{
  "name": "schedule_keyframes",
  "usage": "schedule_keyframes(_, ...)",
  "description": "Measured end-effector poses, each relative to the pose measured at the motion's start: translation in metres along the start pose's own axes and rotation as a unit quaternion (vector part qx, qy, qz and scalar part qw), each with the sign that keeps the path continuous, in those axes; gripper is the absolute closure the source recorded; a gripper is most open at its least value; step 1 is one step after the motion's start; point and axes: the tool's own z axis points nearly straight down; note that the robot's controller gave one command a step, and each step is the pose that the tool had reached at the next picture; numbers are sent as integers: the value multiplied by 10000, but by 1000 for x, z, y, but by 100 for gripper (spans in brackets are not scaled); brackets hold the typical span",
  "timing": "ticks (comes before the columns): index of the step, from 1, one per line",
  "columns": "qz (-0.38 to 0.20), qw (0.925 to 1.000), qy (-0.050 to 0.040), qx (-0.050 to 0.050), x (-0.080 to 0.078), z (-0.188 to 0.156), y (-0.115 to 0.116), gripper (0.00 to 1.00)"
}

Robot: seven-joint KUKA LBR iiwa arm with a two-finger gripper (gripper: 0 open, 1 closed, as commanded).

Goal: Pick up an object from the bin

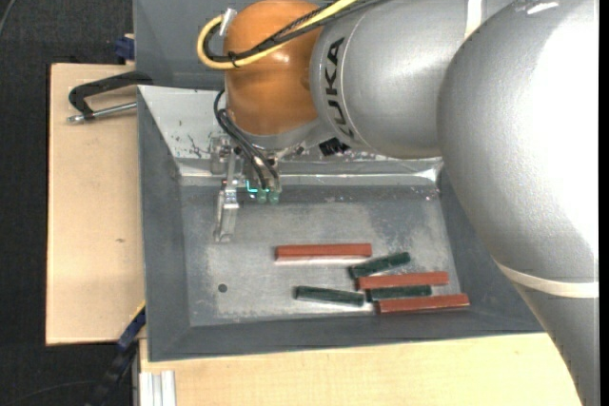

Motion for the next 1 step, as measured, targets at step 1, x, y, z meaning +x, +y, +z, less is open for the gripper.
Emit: schedule_keyframes(1, 721, 9974, -6, 15, -13, 81, -72, 0)
